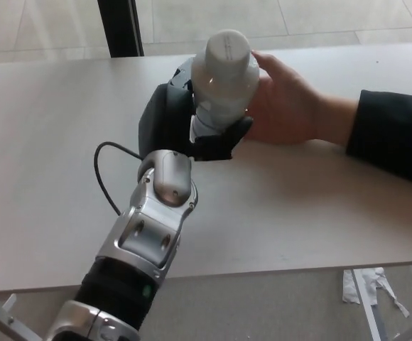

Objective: Pick up a bottle and hand it

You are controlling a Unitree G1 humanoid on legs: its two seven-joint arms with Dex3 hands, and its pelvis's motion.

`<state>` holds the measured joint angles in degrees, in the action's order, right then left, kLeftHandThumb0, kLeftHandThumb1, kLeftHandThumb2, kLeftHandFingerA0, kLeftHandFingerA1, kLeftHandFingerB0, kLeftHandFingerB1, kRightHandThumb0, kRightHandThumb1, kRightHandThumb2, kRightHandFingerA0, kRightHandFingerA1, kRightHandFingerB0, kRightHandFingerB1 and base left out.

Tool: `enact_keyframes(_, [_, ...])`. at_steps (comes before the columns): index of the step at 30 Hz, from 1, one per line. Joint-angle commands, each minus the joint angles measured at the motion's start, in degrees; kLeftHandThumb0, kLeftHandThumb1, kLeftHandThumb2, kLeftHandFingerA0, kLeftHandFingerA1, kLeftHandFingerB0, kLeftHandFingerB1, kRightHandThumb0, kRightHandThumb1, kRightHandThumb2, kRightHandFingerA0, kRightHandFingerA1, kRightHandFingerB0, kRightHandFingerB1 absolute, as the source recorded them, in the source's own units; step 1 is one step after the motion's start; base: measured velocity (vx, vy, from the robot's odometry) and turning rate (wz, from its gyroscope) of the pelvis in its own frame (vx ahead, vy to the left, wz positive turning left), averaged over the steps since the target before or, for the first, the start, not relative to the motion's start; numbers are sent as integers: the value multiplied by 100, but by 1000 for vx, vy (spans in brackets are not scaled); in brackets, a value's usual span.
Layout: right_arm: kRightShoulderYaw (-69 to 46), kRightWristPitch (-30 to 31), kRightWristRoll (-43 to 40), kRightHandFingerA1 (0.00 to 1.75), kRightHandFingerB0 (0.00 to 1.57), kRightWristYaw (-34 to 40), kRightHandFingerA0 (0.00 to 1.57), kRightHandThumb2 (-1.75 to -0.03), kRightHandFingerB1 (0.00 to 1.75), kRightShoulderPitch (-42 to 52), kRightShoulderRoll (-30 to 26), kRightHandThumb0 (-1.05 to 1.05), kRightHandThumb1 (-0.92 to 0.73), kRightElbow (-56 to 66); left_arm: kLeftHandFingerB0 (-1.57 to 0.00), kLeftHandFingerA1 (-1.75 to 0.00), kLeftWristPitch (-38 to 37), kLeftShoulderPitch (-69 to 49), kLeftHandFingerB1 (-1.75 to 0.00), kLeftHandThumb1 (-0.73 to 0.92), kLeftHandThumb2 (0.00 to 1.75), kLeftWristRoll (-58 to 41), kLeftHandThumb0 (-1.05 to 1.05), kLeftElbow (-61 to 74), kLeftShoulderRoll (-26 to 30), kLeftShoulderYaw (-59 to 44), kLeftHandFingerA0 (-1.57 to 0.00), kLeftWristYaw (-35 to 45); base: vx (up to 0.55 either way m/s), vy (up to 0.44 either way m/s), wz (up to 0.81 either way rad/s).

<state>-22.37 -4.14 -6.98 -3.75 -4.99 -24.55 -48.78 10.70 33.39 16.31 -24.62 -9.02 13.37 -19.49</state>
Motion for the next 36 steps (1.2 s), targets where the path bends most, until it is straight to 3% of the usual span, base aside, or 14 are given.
enact_keyframes(1, [18, -131, -56, 147, 41, -39, 110, -59, 69, -178, -47, -66, -54, 95, -81, -166, 186, 229, -147, 54, 110, -73, -13, -112, 19, -15, -91, 437, 0, 0, 0])
enact_keyframes(6, [63, -70, -31, 127, 48, -46, 126, -92, 74, -218, -59, -57, -39, 158, -79, -168, 255, 476, -150, 52, 105, -113, -12, -571, -131, -95, -90, 425, 0, 0, 0])
enact_keyframes(8, [69, -38, -45, 106, 46, 10, 108, -57, 73, -244, -18, -65, -56, 174, -100, -133, 222, 522, -119, 48, 105, -82, -15, -748, -161, -97, -119, 387, 0, 0, 0])
enact_keyframes(9, [44, -65, -100, 102, 46, -44, 112, -57, 72, -265, -4, -64, -55, 143, -79, -169, 251, 578, -141, 60, 84, -85, -13, -882, -202, -122, -89, 343, 0, 0, 0])
enact_keyframes(11, [154, -8, 12, 93, 45, 6, 113, -58, 71, -285, -7, -64, -57, 165, -77, -150, 447, 660, -85, 65, 68, -69, -18, -1036, -247, -182, -82, 274, 0, 0, 0])
enact_keyframes(13, [186, 24, 2, 94, 47, 31, 107, -87, 70, -277, 27, -64, -42, 183, -78, -148, 516, 667, -84, 66, 74, -81, -17, -1112, -273, -235, -83, 243, 0, 0, 0])
enact_keyframes(14, [184, -29, -19, 90, 45, -6, 111, -58, 65, -270, 31, -62, -56, 160, -77, -167, 412, 845, -107, 64, 77, -46, -13, -1465, -287, -231, -84, 174, 0, 0, 0])
enact_keyframes(18, [281, -124, 44, 124, 43, -11, 114, -58, 65, -213, 44, -68, -54, 154, -69, -172, 417, 1293, -109, 75, 67, 57, -22, -1904, -201, -240, -78, 49, 0, 0, 0])
enact_keyframes(25, [500, 22, 230, 107, 43, 208, 115, -57, 65, -256, 20, -68, -58, 284, -68, -131, 152, 2205, -68, 74, 69, 49, -21, -2485, -1, -358, -82, 54, 0, 0, 0])
enact_keyframes(26, [528, 75, 239, 121, 44, 214, 116, -86, 70, -234, 25, -71, -42, 383, -75, -163, 179, 2314, -122, 74, 74, 70, -15, -2504, 4, -320, -84, 104, 0, 0, 0])
enact_keyframes(28, [505, 129, 148, 140, 47, 164, 115, -58, 69, -259, 49, -69, -56, 394, -72, -169, 126, 2361, -140, 72, 78, 27, -14, -2567, 22, -320, -77, 161, 0, 0, 0])
enact_keyframes(29, [529, 3, 170, 135, 45, 99, 124, -86, 71, -261, 19, -72, -43, 319, -76, -171, 89, 2377, -144, 70, 84, 43, -11, -2619, 19, -287, -78, 162, 0, 0, 0])
enact_keyframes(35, [604, 72, 297, 107, 45, 274, 115, -59, 67, -267, -9, -69, -57, 358, -86, -151, -63, 2203, -108, 66, 87, 149, -14, -2710, 48, -145, -89, -8, 0, 0, 0])
enact_keyframes(36, [599, 97, 291, 142, 46, 291, 114, -59, 69, -277, -14, -69, -56, 363, -86, -128, -10, 2221, -87, 66, 81, 103, -14, -2753, 50, -189, -98, 6, 0, 0, 0])
